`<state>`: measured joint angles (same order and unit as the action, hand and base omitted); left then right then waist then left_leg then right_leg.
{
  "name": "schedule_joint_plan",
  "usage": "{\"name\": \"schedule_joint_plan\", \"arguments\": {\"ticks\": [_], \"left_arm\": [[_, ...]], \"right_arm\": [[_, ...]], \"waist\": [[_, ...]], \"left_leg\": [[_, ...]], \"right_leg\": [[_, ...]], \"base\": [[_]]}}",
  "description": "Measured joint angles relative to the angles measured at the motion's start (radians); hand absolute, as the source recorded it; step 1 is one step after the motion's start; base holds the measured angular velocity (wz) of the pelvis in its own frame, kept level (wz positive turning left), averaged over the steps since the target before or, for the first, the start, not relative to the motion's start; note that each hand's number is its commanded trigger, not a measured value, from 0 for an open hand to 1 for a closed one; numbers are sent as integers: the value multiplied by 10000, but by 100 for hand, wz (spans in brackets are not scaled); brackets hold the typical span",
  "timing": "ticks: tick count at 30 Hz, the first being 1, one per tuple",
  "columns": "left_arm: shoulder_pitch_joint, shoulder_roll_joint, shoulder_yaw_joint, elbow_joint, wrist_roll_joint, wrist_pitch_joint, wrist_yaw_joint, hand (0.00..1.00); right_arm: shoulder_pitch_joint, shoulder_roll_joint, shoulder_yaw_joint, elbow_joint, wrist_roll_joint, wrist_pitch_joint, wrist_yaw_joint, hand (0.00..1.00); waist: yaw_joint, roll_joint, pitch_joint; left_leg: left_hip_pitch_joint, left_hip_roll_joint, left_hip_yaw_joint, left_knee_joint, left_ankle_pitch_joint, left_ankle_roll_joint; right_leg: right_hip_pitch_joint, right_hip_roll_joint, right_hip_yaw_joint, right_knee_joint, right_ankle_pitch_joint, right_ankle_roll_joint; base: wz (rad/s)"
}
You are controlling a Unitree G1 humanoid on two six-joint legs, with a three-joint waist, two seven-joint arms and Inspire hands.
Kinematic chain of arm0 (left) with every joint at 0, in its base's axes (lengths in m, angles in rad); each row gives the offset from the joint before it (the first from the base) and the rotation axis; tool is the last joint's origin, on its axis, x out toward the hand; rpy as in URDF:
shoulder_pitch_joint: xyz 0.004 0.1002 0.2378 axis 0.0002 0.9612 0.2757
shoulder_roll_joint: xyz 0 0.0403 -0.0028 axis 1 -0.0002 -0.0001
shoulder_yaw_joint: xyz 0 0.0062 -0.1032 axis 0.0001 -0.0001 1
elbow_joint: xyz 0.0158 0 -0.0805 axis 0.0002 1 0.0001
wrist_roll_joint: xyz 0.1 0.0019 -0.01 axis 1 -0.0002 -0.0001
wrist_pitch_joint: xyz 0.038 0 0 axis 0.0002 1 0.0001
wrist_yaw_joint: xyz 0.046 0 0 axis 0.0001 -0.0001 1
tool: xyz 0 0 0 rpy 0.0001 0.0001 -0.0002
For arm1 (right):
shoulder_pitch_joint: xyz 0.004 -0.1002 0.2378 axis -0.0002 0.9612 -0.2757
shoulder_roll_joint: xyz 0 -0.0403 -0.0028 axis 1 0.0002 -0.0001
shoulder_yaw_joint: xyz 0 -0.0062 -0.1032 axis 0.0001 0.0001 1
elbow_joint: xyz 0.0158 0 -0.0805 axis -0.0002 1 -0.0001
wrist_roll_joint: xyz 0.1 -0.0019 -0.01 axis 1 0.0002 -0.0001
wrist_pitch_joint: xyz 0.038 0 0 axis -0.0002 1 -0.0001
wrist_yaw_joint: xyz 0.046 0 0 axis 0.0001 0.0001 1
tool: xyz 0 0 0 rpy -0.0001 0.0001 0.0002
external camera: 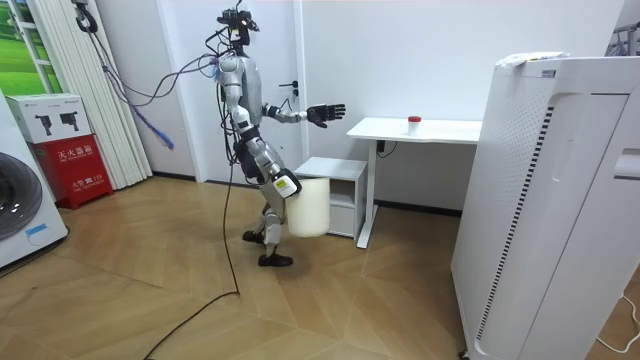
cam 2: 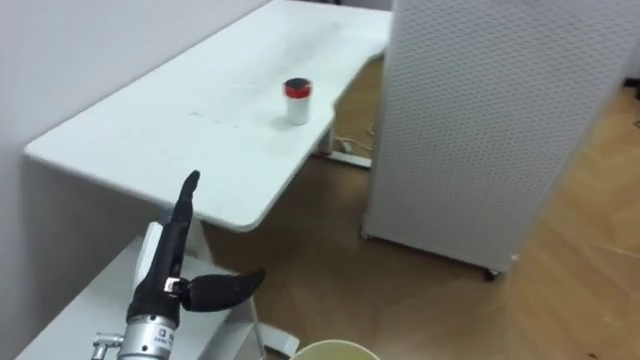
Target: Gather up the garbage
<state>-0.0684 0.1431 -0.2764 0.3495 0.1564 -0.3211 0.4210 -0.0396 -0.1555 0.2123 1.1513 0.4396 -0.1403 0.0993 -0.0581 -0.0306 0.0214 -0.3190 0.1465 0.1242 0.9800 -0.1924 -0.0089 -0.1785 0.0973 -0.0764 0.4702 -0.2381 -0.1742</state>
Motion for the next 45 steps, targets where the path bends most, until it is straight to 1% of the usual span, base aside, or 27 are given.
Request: {"name": "schedule_joint_plan", "arguments": {"ticks": [1,3,4,5,6,7,9,10,11,12,13,15,16,20,22,23,25,26,27,29,31,33,34,35,36,39,45], "left_arm": [[-1,3,3,-3,-24,0,3,0],[42,10,103,-2,-84,0,2,0],[70,7,140,-6,-91,-1,3,0],[77,3,213,-25,-100,-1,2,0],[78,3,347,-68,-85,-1,0,0],[79,3,416,-85,-86,-1,1,0],[168,2,721,-149,-72,-2,15,0],[242,3,815,-166,-60,-2,33,0],[316,25,944,-174,-58,-2,91,0],[345,72,1032,-174,-68,-2,135,0],[366,99,1082,-174,-75,-2,139,0],[382,156,1164,-261,-141,-1,220,0],[379,170,1163,-333,-177,-1,221,0],[373,196,1176,-735,-259,-9,273,0],[372,209,1174,-815,-259,-8,305,0],[373,212,1170,-876,-248,-9,315,0],[369,227,1184,-921,-239,-9,437,0],[368,242,1183,-921,-235,-9,562,0],[368,258,1161,-921,-246,-8,710,0],[373,252,1160,-988,-236,-8,909,0],[367,268,1212,-1092,-222,-12,1009,0],[432,263,1164,-1040,-252,-11,1051,0],[431,265,1166,-1046,-248,-13,1088,0],[472,285,1163,-1035,-264,-20,1167,0],[478,302,1186,-1040,-258,-46,1207,0],[603,357,1192,-1058,-250,-55,1346,0],[1045,358,1157,-1045,-285,-53,1355,0]], "right_arm": [[2,-19,-13,0,-15,3,-55,100],[18,-88,6,-7,-220,59,-267,100],[43,-96,10,-46,-219,119,-314,100],[125,-156,15,-199,-217,246,-353,100],[182,-196,11,-325,-220,334,-348,100],[208,-209,9,-357,-238,337,-331,100],[225,-179,10,-447,-569,488,-310,100],[228,-157,11,-461,-682,530,-305,100],[225,-162,10,-560,-880,589,-307,100],[227,-166,10,-664,-952,600,-305,100],[229,-161,12,-694,-953,600,-293,100],[264,-266,6,-999,-946,594,-306,100],[265,-276,11,-1046,-946,571,-332,100],[141,-283,59,-1139,-912,538,-471,100],[131,-295,101,-1303,-908,538,-519,100],[132,-296,128,-1376,-908,539,-538,100],[105,-294,125,-1434,-943,539,-553,100],[97,-301,128,-1435,-940,539,-558,100],[96,-317,220,-1424,-914,550,-571,100],[99,-347,306,-1425,-926,549,-551,100],[70,-334,327,-1420,-917,559,-442,100],[111,-326,451,-1284,-927,563,-298,100],[124,-328,460,-1281,-943,563,-287,100],[160,-320,493,-1240,-946,558,-258,100],[186,-332,488,-1238,-946,549,-214,100],[177,-344,507,-1243,-959,543,-120,100],[190,-352,511,-1198,-1083,540,92,100]], "waist": [[114,-7,-7],[473,-58,-5],[544,-64,-23],[694,-70,-55],[761,-68,-74],[767,-61,-80],[909,-36,-129],[947,-55,-184],[958,-59,-244],[964,-74,-246],[982,-139,-256],[930,-207,-239],[916,-213,-233],[1221,-286,-181],[1234,-294,-137],[1235,-299,-119],[1271,-294,-113],[1403,-269,-86],[1465,-183,-26],[1521,-28,46],[1609,9,71],[1605,23,68],[1581,30,71],[1435,86,19],[1439,114,-27],[1491,92,-34],[1443,-9,-35]], "left_leg": [[-195,-118,-179,-237,-1,0],[-571,-735,-687,-1959,30,-50],[-600,-916,-821,-2519,43,-70],[-646,-1255,-1089,-3762,187,-191],[-657,-1474,-1320,-5025,454,-282],[-656,-1594,-1396,-5579,628,-272],[-554,-1837,-1726,-7235,1596,-183],[-483,-1897,-1866,-7430,1906,-213],[-242,-2000,-1988,-7563,2472,-12],[-117,-2058,-1952,-7475,2841,284],[-98,-2106,-1838,-7373,2776,320],[-68,-2349,-1640,-6926,2304,503],[-72,-2404,-1579,-6818,2209,558],[21,-2632,-1168,-6010,1397,837],[113,-2704,-970,-5873,1089,953],[187,-2766,-946,-5807,859,991],[210,-2854,-909,-5648,590,1103],[303,-2851,-850,-5651,432,1173],[424,-2828,-961,-5642,319,1235],[528,-2793,-1323,-5769,250,1266],[544,-2759,-1333,-5925,232,1287],[906,-2763,-1428,-6111,197,1296],[972,-2775,-1518,-6121,172,1274],[1069,-2777,-1825,-6162,136,1214],[1161,-2700,-1934,-6291,158,1148],[1336,-2548,-1974,-6592,182,1076],[1798,-2430,-2019,-6918,170,1055]], "right_leg": [[16,50,165,-10,-14,-17],[225,119,762,-34,-48,-6],[301,131,903,-56,-95,-7],[410,179,1221,-67,-191,12],[512,215,1460,-51,-305,18],[594,250,1570,-56,-357,26],[928,383,2105,-49,-672,87],[992,391,2288,-60,-741,114],[1088,400,2532,-146,-860,218],[1217,319,2572,-290,-942,346],[1292,194,2458,-398,-971,402],[1648,-302,1905,-842,-1064,604],[1734,-402,1876,-930,-1086,645],[2166,-922,1964,-954,-1389,1201],[2071,-1099,1665,-368,-1556,1507],[1836,-1239,1273,241,-1650,1682],[1511,-1461,752,1129,-1638,1751],[1242,-1574,513,1763,-1516,1972],[911,-1646,241,2402,-1212,2334],[390,-1680,147,2639,-1328,2294],[-461,-1865,194,2445,-1387,2263],[-909,-2020,303,915,-1129,2205],[-932,-2017,344,442,-635,2163],[-797,-2011,298,51,49,2090],[-558,-1874,99,-376,147,2005],[-252,-1727,-105,-799,278,1894],[449,-1649,-216,-1644,378,1870]], "base": [[-93],[-93],[-81],[-71],[-67],[-56],[-63],[-70],[-65],[-57],[-47],[-30],[-25],[-38],[-13],[6],[-1],[-10],[-4],[0],[4],[18],[45],[43],[37],[8],[1]]}}
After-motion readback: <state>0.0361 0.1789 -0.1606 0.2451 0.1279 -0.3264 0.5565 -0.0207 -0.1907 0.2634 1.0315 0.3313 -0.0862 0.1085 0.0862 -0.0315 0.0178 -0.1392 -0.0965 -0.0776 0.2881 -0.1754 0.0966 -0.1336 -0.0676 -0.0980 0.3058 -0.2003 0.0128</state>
